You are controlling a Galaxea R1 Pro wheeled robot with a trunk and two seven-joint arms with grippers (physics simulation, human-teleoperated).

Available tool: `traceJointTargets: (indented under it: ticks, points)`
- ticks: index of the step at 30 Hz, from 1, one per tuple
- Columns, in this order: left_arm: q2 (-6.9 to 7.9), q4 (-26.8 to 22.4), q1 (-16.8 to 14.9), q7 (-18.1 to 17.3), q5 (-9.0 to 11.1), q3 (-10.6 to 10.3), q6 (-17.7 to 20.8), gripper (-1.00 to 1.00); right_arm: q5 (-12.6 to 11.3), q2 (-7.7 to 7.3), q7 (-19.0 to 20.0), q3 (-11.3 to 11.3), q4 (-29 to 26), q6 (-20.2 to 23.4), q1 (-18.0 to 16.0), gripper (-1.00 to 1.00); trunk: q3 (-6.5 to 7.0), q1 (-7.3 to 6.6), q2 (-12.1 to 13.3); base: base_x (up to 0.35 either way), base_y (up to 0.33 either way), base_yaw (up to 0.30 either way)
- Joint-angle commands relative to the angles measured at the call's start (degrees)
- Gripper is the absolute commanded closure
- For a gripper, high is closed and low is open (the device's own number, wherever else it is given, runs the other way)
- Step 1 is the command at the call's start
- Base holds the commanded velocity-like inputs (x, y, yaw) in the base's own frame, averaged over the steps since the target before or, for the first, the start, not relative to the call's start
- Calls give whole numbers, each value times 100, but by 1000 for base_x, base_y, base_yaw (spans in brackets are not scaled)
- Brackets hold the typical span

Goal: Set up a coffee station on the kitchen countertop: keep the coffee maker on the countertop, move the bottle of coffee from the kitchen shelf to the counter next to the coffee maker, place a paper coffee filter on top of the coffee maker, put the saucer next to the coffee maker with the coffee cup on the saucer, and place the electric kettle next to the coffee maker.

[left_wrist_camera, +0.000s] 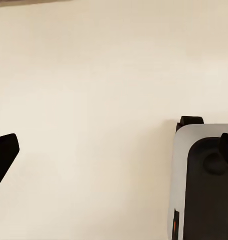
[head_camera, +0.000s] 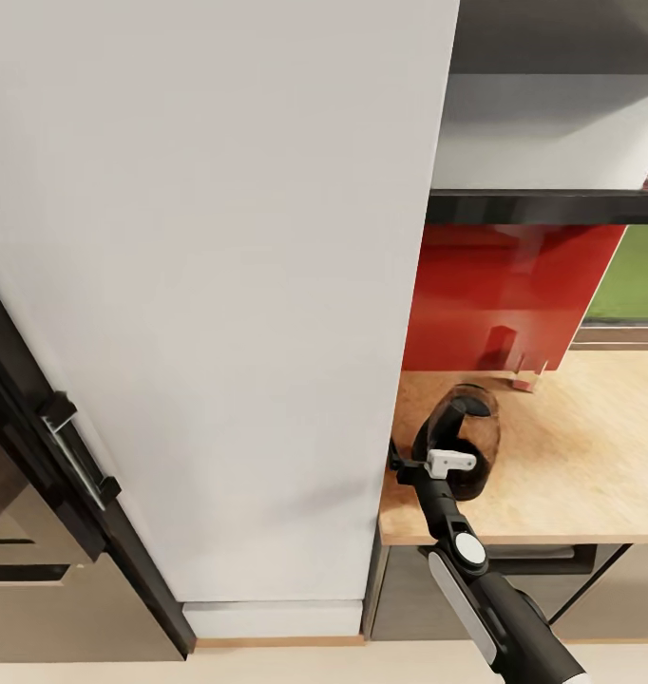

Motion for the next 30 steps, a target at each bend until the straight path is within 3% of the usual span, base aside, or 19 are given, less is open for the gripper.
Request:
traceJointTargets:
  ticks: [1,8,9,30]
  points:
    - [0,3,-4,19,38,-51,-16,-100,-60,-8,-35,27,2,-35,-8,-100,-12,3,-12,0,0,0]
    - [0,7,0,19,38,-51,-16,-100,-56,-8,-35,32,12,-29,-8,-100,-12,3,-12,0,0,0]
    - [0,7,2,19,38,-51,-16,-100,-57,-8,-35,33,11,-31,-8,100,-12,3,-12,0,0,0]
    - [9,7,5,19,38,-42,-25,-100,-68,-25,-26,36,-17,-35,-8,100,-12,3,-12,0,0,0]
